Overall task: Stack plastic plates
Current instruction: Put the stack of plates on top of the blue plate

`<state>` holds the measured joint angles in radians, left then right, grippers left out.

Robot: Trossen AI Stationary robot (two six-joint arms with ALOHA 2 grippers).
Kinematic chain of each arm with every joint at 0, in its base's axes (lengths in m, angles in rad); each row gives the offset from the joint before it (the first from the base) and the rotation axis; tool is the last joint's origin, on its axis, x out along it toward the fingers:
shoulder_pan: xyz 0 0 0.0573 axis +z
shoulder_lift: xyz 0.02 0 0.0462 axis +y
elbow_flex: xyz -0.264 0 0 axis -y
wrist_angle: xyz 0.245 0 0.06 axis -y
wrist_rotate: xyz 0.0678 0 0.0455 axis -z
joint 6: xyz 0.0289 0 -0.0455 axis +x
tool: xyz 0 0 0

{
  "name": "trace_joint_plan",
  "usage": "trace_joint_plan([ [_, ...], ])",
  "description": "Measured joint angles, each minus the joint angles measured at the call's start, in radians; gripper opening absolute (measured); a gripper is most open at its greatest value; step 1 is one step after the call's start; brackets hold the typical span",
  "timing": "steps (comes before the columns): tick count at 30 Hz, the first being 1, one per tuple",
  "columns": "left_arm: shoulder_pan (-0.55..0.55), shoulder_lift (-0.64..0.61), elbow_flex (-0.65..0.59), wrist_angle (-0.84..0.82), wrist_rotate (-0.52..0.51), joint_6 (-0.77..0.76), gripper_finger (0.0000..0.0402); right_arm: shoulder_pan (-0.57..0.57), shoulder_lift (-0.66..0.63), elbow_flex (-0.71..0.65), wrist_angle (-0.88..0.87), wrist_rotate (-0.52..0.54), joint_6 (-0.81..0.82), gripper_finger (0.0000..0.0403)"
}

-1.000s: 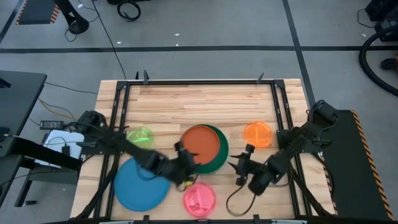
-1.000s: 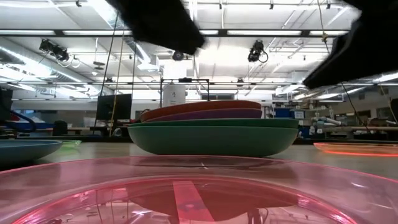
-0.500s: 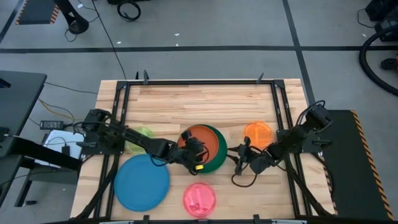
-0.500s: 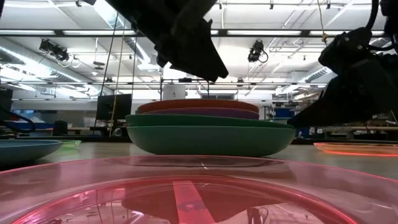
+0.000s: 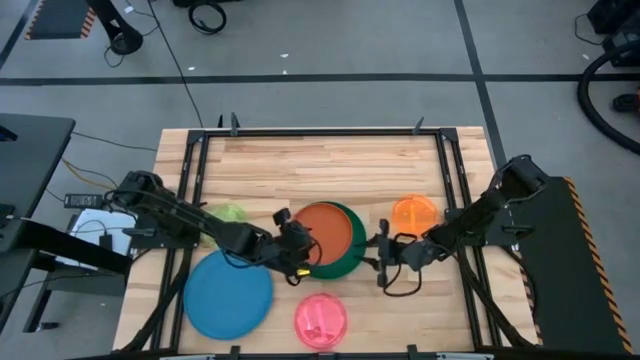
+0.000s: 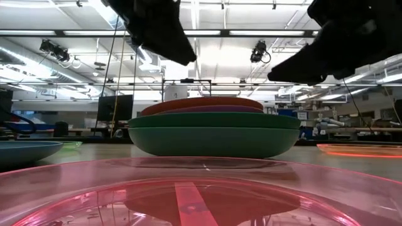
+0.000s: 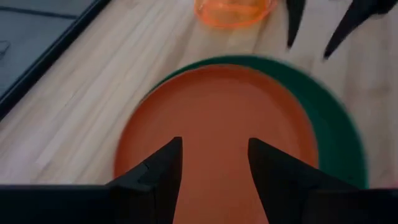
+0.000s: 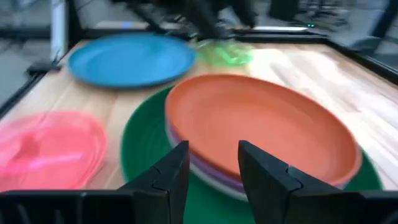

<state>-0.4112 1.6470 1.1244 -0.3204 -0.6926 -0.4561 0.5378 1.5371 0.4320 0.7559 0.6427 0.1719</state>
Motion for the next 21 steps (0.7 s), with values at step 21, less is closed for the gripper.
trace_joint_plan([
  [21,-0.141,0.404,0.225,0.188,-0.014,0.087,0.0188,0.019,-0.055,0.188,-0.551,-0.140,0.078,0.0146],
])
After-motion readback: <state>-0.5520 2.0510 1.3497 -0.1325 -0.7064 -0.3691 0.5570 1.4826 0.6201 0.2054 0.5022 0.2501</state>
